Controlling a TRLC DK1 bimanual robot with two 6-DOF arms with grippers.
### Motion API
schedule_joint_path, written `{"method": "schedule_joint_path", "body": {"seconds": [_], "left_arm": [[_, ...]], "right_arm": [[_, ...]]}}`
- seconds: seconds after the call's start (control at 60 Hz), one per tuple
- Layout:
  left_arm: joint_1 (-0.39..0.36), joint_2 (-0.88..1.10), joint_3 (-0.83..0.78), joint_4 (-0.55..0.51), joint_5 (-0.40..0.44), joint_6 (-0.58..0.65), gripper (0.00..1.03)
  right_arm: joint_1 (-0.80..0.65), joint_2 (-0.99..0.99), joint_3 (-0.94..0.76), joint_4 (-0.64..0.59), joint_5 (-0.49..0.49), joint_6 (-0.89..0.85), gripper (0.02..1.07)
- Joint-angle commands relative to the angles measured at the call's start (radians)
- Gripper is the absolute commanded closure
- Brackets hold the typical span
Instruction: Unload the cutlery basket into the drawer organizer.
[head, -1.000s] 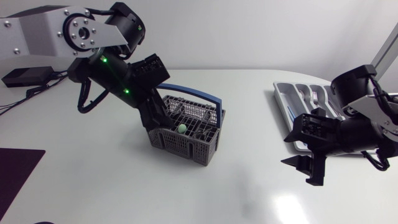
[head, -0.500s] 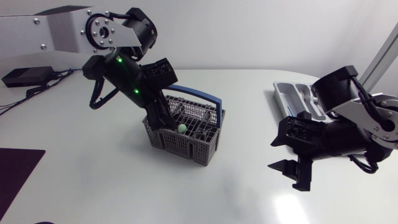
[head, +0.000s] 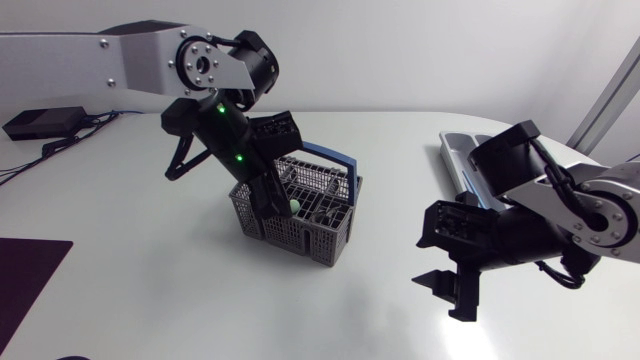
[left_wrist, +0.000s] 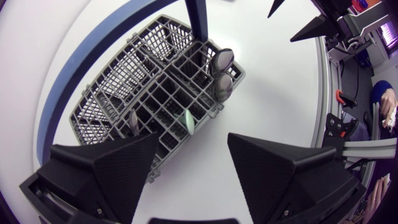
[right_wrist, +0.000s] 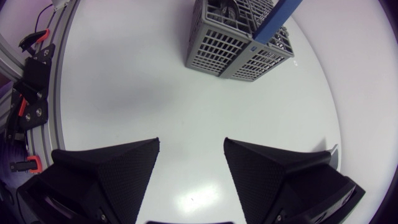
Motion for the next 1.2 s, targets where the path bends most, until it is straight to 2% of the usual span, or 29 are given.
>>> {"method": "schedule_joint_path", "body": {"seconds": [0.0, 0.133, 0.283, 0.467, 0.583, 0.783, 1.183], "left_arm": [[-0.010, 0.023, 0.027, -0.018, -0.007, -0.015, 0.31], [-0.013, 0.032, 0.038, -0.018, -0.007, -0.019, 0.43], [-0.018, 0.049, 0.041, -0.015, -0.007, -0.025, 0.43], [-0.022, 0.075, 0.045, -0.015, -0.005, -0.042, 0.50], [-0.018, 0.083, 0.048, -0.009, 0.005, -0.051, 0.63], [-0.016, 0.092, 0.044, 0.006, 0.019, -0.073, 0.74], [-0.001, 0.106, 0.050, 0.038, 0.042, -0.150, 0.81]], "right_arm": [[0.013, 0.013, -0.026, 0.009, 0.008, 0.032, 0.31], [0.028, 0.011, -0.037, 0.015, 0.008, 0.046, 0.31], [0.058, 0.005, -0.042, 0.031, 0.009, 0.077, 0.31], [0.104, 0.004, -0.045, 0.075, 0.008, 0.156, 0.31], [0.139, 0.001, -0.054, 0.106, 0.008, 0.201, 0.31], [0.160, -0.001, -0.052, 0.117, 0.008, 0.221, 0.31], [0.193, -0.022, -0.059, 0.117, 0.020, 0.244, 0.31]]}}
